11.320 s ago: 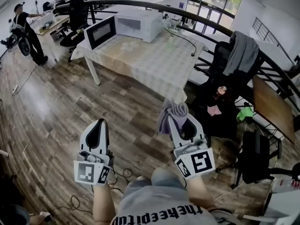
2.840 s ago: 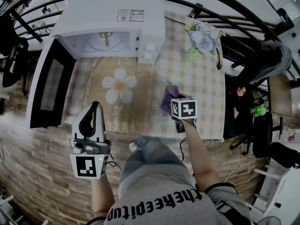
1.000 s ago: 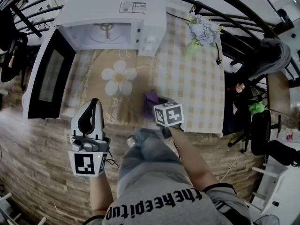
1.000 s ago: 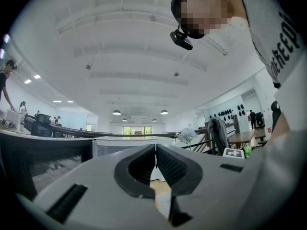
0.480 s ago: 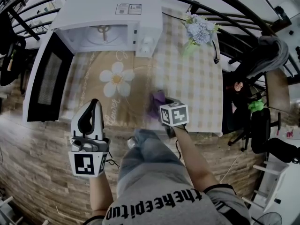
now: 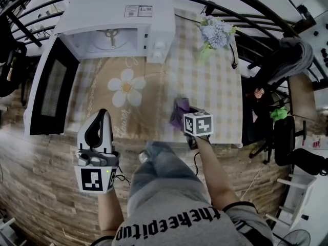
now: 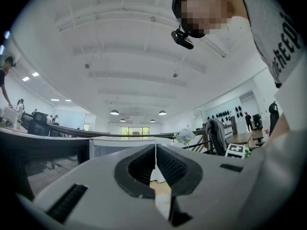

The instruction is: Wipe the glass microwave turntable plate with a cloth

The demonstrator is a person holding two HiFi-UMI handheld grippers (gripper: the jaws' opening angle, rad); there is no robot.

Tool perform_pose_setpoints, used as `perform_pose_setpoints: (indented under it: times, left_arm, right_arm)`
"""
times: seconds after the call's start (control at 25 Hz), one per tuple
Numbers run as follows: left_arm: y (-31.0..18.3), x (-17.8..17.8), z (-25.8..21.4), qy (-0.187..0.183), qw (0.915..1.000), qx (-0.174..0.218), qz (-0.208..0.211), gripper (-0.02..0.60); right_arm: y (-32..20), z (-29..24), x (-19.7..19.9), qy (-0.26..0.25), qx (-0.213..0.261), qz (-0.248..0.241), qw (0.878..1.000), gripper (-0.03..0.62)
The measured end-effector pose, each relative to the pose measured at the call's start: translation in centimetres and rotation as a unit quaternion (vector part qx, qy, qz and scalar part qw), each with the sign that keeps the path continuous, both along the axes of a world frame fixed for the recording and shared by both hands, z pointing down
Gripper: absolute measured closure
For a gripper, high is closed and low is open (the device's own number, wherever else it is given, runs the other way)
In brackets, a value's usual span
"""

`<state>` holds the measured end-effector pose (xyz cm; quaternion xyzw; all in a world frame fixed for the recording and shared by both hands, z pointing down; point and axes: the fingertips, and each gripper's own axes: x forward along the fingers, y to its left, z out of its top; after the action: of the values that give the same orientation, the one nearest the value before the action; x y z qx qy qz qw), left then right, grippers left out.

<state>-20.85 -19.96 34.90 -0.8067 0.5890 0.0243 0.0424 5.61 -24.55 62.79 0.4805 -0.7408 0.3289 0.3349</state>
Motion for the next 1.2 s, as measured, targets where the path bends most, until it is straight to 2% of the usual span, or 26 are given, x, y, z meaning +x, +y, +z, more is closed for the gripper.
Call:
perform_pose_setpoints:
  times: [0.28, 0.48, 0.64, 0.72, 0.84, 1.0, 1.2]
  left_arm:
    - [0.3, -0.5, -0.2, -0.001, 1.0, 0.003, -0.002, 0.571]
    - [0.8, -1.0, -0.2, -0.001, 1.0, 0.001, -0.007, 0.571]
    - [1.3, -1.1, 0.4, -0.001, 1.0, -0.006, -0.002, 0.571]
    - [1.3, -0.9, -0.4, 0.004, 1.0, 0.006, -0.002, 0.571]
    - [1.6, -0.6, -1.0, 0.003, 0.9999, 0.014, -0.001, 0.571]
    - [2.2, -0.6, -1.6, 0.002, 0.9998, 0.02, -0.006, 0.571]
    - [3.2, -0.7, -2.2, -0.003, 0.9996, 0.026, -0.014, 0.571]
  right_arm:
    - [0.3, -0.4, 1.0, 0.013, 0.009, 0.013, 1.0, 0.488]
    - [0.7, 0.0, 3.4, 0.036, 0.007, 0.031, 0.999, 0.494]
    - [0.8, 0.5, 3.8, 0.024, 0.003, 0.049, 0.999, 0.496]
    - [0.7, 0.3, 3.5, 0.028, 0.005, 0.043, 0.999, 0.496]
    - [0.7, -1.0, 2.6, -0.008, 0.018, 0.046, 0.999, 0.496]
    - [0.4, -4.1, 0.1, -0.071, 0.059, 0.035, 0.995, 0.494]
    - [0.6, -7.7, -2.1, -0.088, 0.117, -0.006, 0.989, 0.493]
